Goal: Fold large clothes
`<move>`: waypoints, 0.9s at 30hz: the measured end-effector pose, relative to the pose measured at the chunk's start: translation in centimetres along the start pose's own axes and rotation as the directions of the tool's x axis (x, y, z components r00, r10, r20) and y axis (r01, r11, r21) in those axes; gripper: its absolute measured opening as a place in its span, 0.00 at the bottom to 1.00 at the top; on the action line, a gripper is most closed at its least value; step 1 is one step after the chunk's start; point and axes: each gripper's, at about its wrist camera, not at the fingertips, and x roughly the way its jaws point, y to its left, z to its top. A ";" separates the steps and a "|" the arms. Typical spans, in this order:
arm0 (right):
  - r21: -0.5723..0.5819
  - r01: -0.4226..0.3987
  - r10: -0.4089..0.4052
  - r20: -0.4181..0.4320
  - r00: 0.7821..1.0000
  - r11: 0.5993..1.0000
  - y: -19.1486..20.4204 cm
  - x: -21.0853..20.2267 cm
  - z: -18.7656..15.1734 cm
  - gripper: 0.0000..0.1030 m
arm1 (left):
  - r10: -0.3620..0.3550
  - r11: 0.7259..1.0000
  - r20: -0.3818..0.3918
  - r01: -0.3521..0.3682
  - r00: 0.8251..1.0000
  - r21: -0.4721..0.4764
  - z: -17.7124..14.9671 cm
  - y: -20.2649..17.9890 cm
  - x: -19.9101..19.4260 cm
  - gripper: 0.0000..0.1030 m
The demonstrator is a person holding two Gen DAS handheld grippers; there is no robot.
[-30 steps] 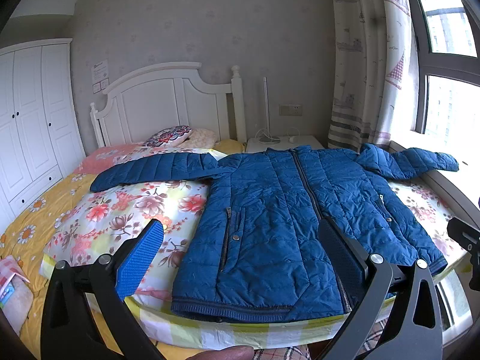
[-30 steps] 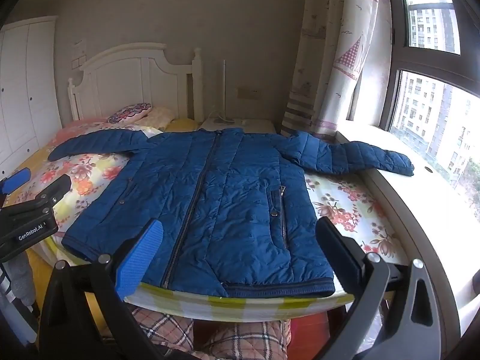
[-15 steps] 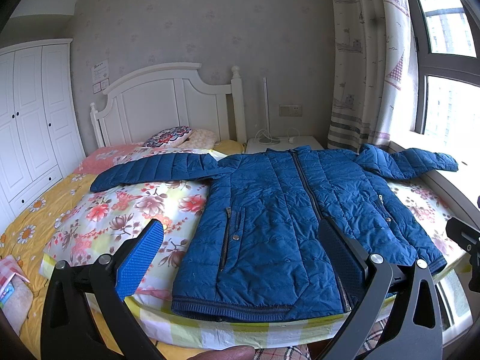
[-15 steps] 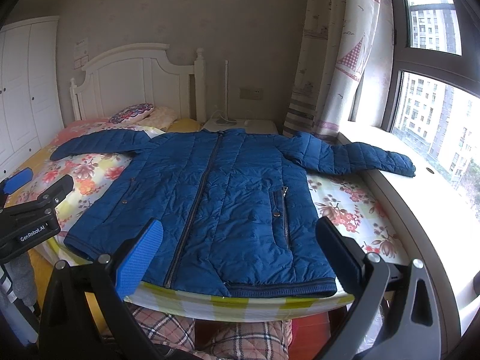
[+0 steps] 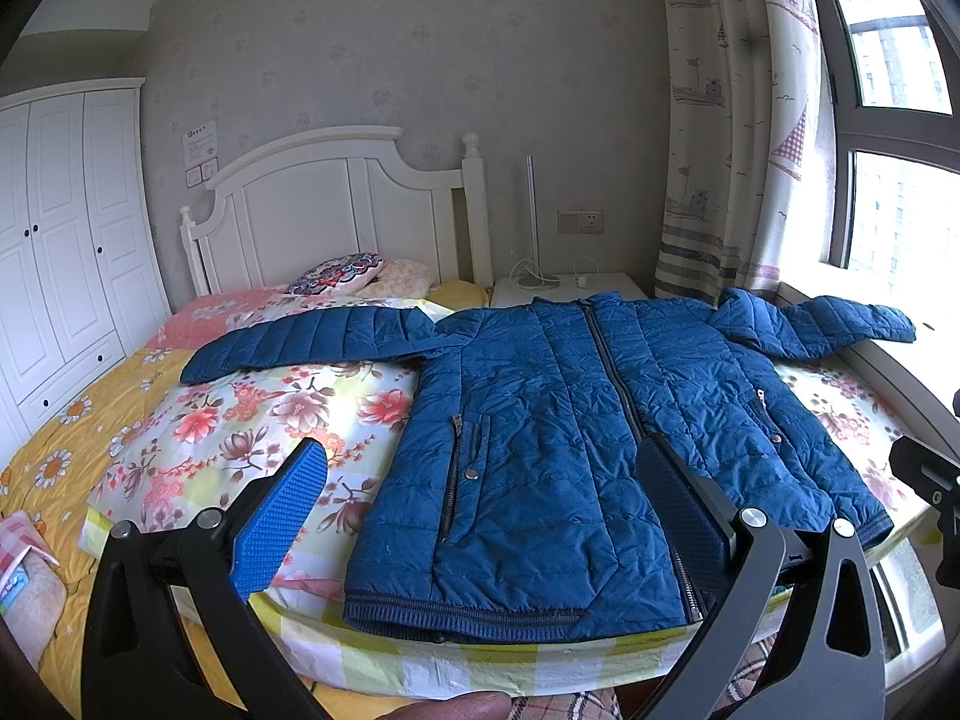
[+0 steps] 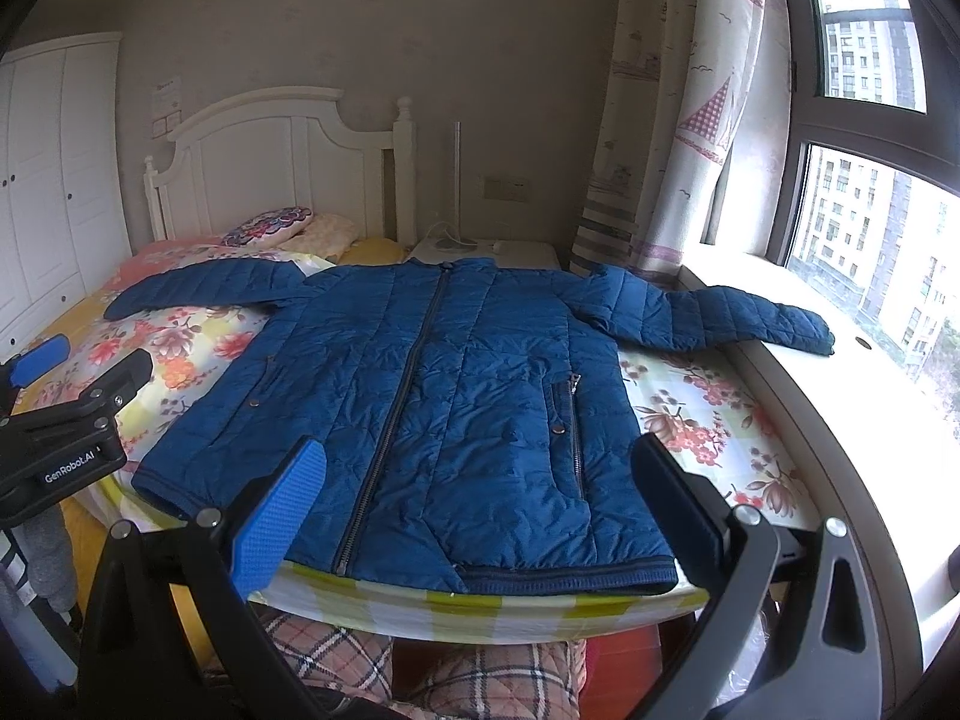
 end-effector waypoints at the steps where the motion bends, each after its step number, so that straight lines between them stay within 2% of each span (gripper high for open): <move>1: 0.000 0.000 0.000 0.000 1.000 1.000 -0.1 0.0 0.0 0.98 | 0.000 1.000 0.000 0.000 1.000 0.000 0.0 0.0 0.0 0.96; 27: 0.005 -0.012 0.012 -0.004 1.000 1.000 0.2 0.0 -0.1 0.98 | -0.001 1.000 0.000 0.001 1.000 0.004 -0.1 -0.2 -0.3 0.96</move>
